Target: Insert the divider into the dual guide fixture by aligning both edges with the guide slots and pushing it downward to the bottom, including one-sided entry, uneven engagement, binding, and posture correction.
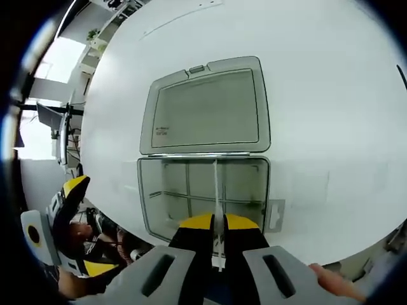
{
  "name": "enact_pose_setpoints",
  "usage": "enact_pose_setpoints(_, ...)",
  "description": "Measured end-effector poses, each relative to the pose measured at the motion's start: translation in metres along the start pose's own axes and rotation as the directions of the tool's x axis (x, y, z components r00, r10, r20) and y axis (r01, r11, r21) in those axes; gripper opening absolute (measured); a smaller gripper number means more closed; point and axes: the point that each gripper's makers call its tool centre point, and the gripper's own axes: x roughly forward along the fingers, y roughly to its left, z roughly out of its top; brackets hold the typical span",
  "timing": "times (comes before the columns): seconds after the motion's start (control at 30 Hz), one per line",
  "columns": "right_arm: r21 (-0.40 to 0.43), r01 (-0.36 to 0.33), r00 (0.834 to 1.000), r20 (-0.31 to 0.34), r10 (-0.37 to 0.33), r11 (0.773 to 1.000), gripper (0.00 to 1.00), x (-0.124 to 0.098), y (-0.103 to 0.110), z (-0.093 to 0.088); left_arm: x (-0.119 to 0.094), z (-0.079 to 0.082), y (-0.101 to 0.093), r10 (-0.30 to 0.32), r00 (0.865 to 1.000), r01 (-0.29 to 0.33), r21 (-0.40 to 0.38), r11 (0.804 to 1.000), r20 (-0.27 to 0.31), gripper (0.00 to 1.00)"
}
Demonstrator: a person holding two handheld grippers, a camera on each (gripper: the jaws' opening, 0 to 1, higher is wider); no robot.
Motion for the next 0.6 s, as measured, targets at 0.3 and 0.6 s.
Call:
enact_pose_setpoints(0.3, -0.003, 0.006, 1.000, -0.009, -0.006, 1.000, 0.00, -0.0009, 0.0013, -0.0030, -0.0002, -0.0001, 0.0022, 0.004, 1.000, -0.004, -0.004, 1.000, 0.001, 0.56)
enact_pose_setpoints(0.6, -0.018, 0.028, 0.999, -0.018, -0.029, 0.999, 0.00, 0.0018, 0.0026, -0.0027, -0.0008, 0.0003, 0.0035, 0.005, 1.000, -0.005, -0.002, 1.000, -0.002, 0.56)
